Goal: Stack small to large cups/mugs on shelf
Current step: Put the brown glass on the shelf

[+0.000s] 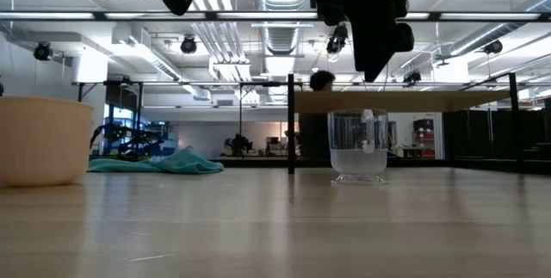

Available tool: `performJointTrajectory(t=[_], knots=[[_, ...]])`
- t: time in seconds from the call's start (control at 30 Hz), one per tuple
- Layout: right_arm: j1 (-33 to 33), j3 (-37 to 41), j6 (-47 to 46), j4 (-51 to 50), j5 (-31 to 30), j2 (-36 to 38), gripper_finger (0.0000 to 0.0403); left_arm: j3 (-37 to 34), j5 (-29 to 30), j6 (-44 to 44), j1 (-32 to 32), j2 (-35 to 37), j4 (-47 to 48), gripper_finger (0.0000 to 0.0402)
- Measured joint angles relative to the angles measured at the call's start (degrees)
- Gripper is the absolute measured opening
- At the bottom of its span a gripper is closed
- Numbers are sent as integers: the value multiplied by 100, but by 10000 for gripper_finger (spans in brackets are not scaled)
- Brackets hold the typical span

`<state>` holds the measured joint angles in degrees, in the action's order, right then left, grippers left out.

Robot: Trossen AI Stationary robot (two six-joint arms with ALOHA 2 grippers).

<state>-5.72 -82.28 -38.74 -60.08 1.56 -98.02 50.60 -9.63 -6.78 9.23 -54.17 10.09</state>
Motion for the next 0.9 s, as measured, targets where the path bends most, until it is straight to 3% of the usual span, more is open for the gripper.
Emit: performJointTrajectory(t=[0.73,0.9], knots=[[22,59,-111,-157,-205,-24,125,34,-2,-1,0,269,-24,95],[22,61,-374,-179,87,-17,130,27,-2,-34,0,266,-20,95]])
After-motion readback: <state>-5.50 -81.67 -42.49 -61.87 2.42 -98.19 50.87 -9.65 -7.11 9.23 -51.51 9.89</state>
